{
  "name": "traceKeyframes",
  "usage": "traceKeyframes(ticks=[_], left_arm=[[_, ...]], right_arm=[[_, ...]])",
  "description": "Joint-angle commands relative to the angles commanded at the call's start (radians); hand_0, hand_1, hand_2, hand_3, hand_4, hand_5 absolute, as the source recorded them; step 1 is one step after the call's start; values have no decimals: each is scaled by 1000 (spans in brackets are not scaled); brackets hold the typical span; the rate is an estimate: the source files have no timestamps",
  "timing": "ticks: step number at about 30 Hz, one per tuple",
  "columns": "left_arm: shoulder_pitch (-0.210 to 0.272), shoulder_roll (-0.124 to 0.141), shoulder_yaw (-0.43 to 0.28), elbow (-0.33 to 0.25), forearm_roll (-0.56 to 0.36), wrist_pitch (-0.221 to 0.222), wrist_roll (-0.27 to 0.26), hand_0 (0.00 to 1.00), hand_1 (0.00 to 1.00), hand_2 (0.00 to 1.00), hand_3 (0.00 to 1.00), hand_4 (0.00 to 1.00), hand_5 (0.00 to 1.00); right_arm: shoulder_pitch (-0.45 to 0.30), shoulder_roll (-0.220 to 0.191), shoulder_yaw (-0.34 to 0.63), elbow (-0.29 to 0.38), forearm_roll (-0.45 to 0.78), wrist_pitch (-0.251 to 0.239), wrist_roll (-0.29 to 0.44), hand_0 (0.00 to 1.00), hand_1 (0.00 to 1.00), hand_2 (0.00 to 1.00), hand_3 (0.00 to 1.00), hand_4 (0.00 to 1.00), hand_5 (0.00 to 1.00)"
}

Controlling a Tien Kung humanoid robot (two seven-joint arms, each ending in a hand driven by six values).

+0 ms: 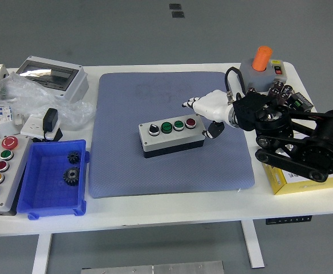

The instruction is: Pick up the button,place it on the desk,press the button,press the button

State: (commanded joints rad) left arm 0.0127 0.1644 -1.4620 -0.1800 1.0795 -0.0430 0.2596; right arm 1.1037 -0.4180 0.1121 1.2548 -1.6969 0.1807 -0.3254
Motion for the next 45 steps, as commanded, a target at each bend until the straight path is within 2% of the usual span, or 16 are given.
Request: traceKeyframes(ticks=[3,4,9,10,15,16,21,22,27,28,45], left_arm=[[-4,0,-2,0,3,-2,0,591,585,556,631,688,350],[-4,0,-2,0,4,-3,0,593,585,555,632,693,353],[-6,0,-1,0,1,-6,-2,593,585,555,632,693,353],[-6,0,0,0,0,-6,-2,594,585,550,622,697,347],[-8,1,2,0,-5,-5,-6,594,585,550,622,697,347],[-9,1,2,0,-5,-5,-6,595,562,532,597,587,189],[-13,0,-1,0,-4,-11,-8,595,562,532,597,587,189],[-14,0,-2,0,-3,-12,-9,595,532,501,566,438,70],[-16,0,-5,0,-1,-17,-11,595,532,501,566,438,70],[-15,0,-5,0,-2,-17,-11,595,525,493,564,385,2],[-11,3,-6,0,-7,-28,-20,595,521,488,573,326,2]], right_arm=[[8,24,-2,-29,42,3,-1,873,844,998,998,723,22],[12,32,-2,-37,56,5,-2,994,996,998,998,693,20],[26,52,3,-63,95,2,-1,994,996,998,998,693,20],[27,53,1,-65,100,-1,1,998,998,998,998,303,35],[27,53,-20,-72,143,-34,28,998,998,998,998,303,35],[25,52,-24,-72,153,-39,35,998,998,998,998,204,52],[20,44,-37,-72,209,-57,71,998,998,998,998,204,52],[20,44,-39,-72,217,-59,76,998,998,998,998,160,67],[21,44,-55,-67,236,-64,88,998,998,998,998,160,67],[22,44,-57,-67,239,-64,88,998,998,998,998,165,76],[30,15,-95,-55,358,-84,111,998,996,998,998,142,128]])
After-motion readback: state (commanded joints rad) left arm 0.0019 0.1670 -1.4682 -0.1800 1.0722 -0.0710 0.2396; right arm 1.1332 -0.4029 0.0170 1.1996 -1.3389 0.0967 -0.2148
